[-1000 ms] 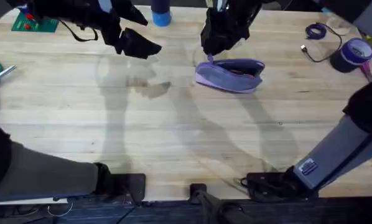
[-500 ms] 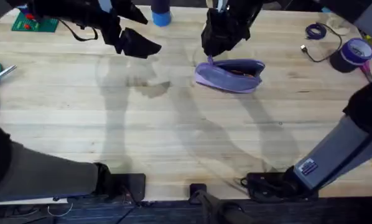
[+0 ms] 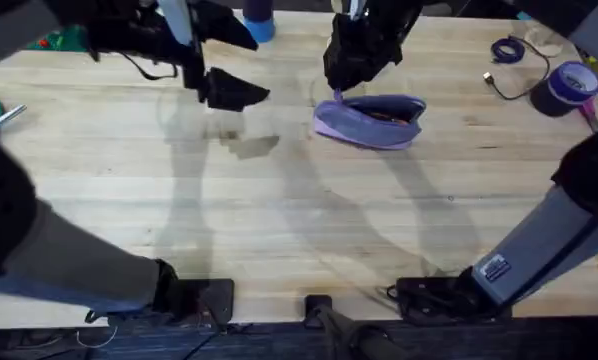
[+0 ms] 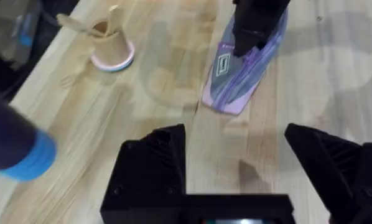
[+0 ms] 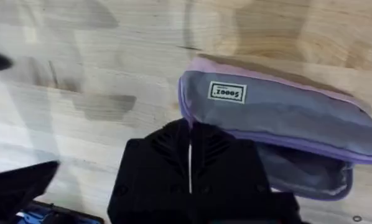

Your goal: Unzip the bag, pick up the pens from the table one at a time and place them inside, then zip the bag closed.

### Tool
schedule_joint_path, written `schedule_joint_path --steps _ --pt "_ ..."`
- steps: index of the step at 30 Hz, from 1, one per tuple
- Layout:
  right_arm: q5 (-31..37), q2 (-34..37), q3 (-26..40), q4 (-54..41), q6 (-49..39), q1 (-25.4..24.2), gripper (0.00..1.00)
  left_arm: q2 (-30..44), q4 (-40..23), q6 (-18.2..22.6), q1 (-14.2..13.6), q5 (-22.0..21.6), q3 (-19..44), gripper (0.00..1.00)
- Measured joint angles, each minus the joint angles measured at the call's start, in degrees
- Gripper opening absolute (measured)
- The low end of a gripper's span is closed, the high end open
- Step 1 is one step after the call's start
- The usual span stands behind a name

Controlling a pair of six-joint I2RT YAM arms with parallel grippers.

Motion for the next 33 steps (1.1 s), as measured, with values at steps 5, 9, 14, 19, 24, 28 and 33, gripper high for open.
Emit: schedule_joint_path --steps 5,9,14,19,24,28,33 --pt "0.00 0.00 0.00 0.02 0.00 0.00 0.031 6.20 1.94 1.88 -2.05 3.68 -0.21 0.995" --pt "0.00 0.00 0.00 0.00 0.00 0.00 0.031 10.41 3.57 2.34 -4.59 4.67 -0.26 0.994" --pt "0.00 0.00 0.00 0.00 0.00 0.00 0.031 14.78 7.26 2.56 -8.38 5.52 -0.30 0.993" --pt "0.00 -0.02 0.00 0.00 0.00 0.00 0.031 17.70 14.29 -0.49 -11.91 6.05 -0.39 0.993" --pt "0.00 0.00 0.00 0.00 0.01 0.00 0.031 19.67 23.75 -7.97 -14.48 6.65 -0.42 0.993" --pt "-0.02 0.00 0.00 0.02 -0.01 0.00 0.031 20.35 26.99 -11.74 -16.06 6.72 -0.43 0.993" --pt "0.00 0.00 0.00 0.23 -0.01 0.00 0.031 20.35 27.35 -14.32 -18.05 5.99 -0.43 0.993"
